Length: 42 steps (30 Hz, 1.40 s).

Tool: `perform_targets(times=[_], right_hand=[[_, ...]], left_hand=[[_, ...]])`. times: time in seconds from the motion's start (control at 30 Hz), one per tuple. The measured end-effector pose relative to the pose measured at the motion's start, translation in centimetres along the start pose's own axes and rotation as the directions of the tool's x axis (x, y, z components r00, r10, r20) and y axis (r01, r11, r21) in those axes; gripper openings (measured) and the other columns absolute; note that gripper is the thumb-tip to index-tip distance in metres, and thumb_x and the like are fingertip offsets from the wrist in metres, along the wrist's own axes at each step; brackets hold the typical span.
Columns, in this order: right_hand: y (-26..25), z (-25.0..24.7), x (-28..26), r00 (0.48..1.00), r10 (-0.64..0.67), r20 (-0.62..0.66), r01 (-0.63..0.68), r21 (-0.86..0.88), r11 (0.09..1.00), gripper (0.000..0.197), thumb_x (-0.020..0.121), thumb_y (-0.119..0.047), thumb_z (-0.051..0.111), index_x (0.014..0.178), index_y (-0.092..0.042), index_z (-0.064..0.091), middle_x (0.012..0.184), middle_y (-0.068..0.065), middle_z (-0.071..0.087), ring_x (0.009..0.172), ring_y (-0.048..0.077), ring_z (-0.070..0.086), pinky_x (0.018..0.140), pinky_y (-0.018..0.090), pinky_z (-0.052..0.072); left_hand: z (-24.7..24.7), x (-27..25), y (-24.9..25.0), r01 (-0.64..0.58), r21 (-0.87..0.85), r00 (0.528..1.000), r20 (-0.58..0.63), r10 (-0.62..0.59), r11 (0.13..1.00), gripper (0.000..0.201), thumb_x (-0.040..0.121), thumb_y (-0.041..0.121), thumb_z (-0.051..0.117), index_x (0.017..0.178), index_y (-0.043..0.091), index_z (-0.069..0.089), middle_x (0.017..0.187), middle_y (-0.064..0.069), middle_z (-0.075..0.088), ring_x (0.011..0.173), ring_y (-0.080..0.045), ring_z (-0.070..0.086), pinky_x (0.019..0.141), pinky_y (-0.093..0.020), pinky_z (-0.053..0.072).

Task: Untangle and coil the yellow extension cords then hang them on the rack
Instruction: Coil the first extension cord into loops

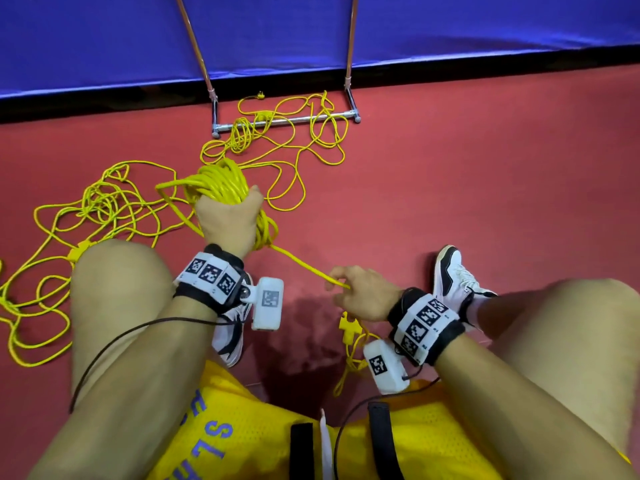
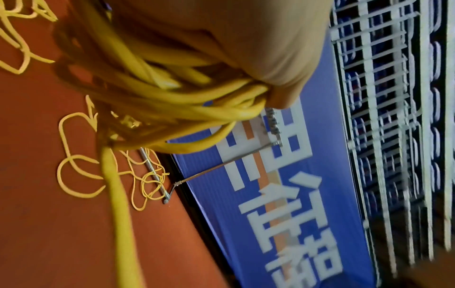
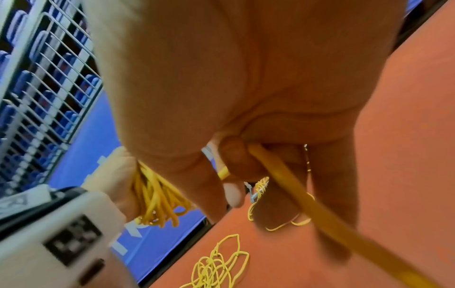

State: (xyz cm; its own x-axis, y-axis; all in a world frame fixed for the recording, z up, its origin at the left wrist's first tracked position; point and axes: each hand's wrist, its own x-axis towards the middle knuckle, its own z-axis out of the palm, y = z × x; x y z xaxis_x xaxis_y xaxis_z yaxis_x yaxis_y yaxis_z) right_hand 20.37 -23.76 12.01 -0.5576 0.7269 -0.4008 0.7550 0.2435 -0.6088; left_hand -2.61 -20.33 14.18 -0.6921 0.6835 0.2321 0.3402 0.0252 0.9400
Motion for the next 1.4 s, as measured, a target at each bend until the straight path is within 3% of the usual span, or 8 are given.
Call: perform_targets(times=[0.2,0.33,0.43,0.57,0.77,0.93,1.13,1.4], right_hand=[[-1.6,-1.3,-0.6,0.846,-0.436,-0.308,0.402,-0.169,0.9,0.053,0.07,-0.003,0.057,0.121,-0.019,0.065,0.068,-0.015,0.05,0.067,0.017,0.055,0.067,0.029,0.048],[-2.3,-2.0,-0.5,0.682,-0.508,-0.526,0.396,-0.318,0.861,0.053,0.065,-0.007,0.061,0.118,-0.017,0.065,0.087,-0.001,0.068,0.078,0.025,0.066,0.061,0.033,0.055],[-1.2,-3.0,0.1,0.613,-0.422,-0.667,0.328,-0.271,0.905,0.058,0.064,-0.006,0.054,0.12,-0.019,0.061,0.084,-0.002,0.062,0.077,0.021,0.061,0.057,0.035,0.054],[-0.2,-4.1,0.8,0.538,-0.351,-0.766,0.275,-0.234,0.932,0.06,0.063,0.002,0.046,0.117,-0.017,0.06,0.088,0.001,0.057,0.078,0.022,0.061,0.056,0.04,0.054],[-0.7,-4.2,1.1,0.623,-0.351,-0.699,0.274,-0.225,0.935,0.059,0.06,-0.001,0.048,0.115,-0.017,0.061,0.098,0.001,0.059,0.08,0.028,0.063,0.057,0.044,0.053],[-0.2,-4.2,1.4,0.642,-0.353,-0.68,0.25,-0.25,0.936,0.051,0.062,-0.003,0.048,0.108,-0.016,0.065,0.097,0.003,0.059,0.081,0.031,0.063,0.055,0.043,0.051],[2.8,-4.3,3.3,0.609,-0.219,-0.762,0.132,-0.175,0.976,0.02,0.081,-0.011,0.059,0.098,-0.016,0.068,0.093,0.006,0.062,0.088,0.032,0.063,0.065,0.042,0.053],[7.5,-1.9,4.5,0.84,0.308,-0.446,-0.234,0.215,0.948,0.013,0.084,-0.019,0.074,0.087,-0.018,0.062,0.072,-0.003,0.061,0.081,0.03,0.066,0.071,0.032,0.048]], left_hand=[[0.4,-0.6,-1.1,-0.151,0.437,0.92,0.391,-0.036,0.887,0.047,0.063,0.046,0.07,0.054,0.015,0.035,0.05,0.004,0.042,0.053,-0.027,0.04,0.056,-0.034,0.035],[1.0,-2.7,-1.1,-0.231,0.3,0.586,0.802,-0.114,0.925,0.037,0.054,0.038,0.064,0.059,0.011,0.04,0.054,-0.001,0.041,0.052,-0.018,0.035,0.054,-0.043,0.039],[0.9,-5.0,-0.2,-0.022,0.162,0.351,0.925,-0.144,0.987,0.029,0.058,0.026,0.067,0.06,0.004,0.048,0.055,0.001,0.043,0.056,-0.014,0.037,0.058,-0.031,0.034],[0.9,-7.0,0.7,0.521,0.176,0.212,0.921,-0.326,0.835,0.031,0.054,0.022,0.075,0.069,-0.003,0.063,0.06,-0.015,0.059,0.052,-0.027,0.054,0.059,-0.032,0.048],[1.5,-8.7,1.9,0.612,0.23,0.064,0.94,-0.337,0.757,0.054,0.067,0.055,0.069,0.076,0.001,0.066,0.056,-0.011,0.065,0.046,-0.019,0.06,0.048,-0.025,0.05],[1.6,-9.4,2.2,0.489,0.148,0.164,0.952,-0.257,0.86,0.018,0.069,0.002,0.077,0.061,0.011,0.064,0.053,-0.002,0.061,0.046,-0.013,0.057,0.052,-0.021,0.048],[0.7,-7.6,3.0,0.663,0.034,0.154,0.972,-0.18,0.748,0.037,0.056,0.015,0.068,0.079,-0.008,0.052,0.046,-0.003,0.046,0.041,-0.016,0.043,0.063,-0.036,0.033],[-1.4,-3.3,3.0,0.905,-0.227,0.241,0.97,0.006,0.361,0.035,0.053,0.022,0.081,0.08,0.007,0.063,0.049,0.005,0.049,0.049,-0.013,0.047,0.076,-0.033,0.048]])
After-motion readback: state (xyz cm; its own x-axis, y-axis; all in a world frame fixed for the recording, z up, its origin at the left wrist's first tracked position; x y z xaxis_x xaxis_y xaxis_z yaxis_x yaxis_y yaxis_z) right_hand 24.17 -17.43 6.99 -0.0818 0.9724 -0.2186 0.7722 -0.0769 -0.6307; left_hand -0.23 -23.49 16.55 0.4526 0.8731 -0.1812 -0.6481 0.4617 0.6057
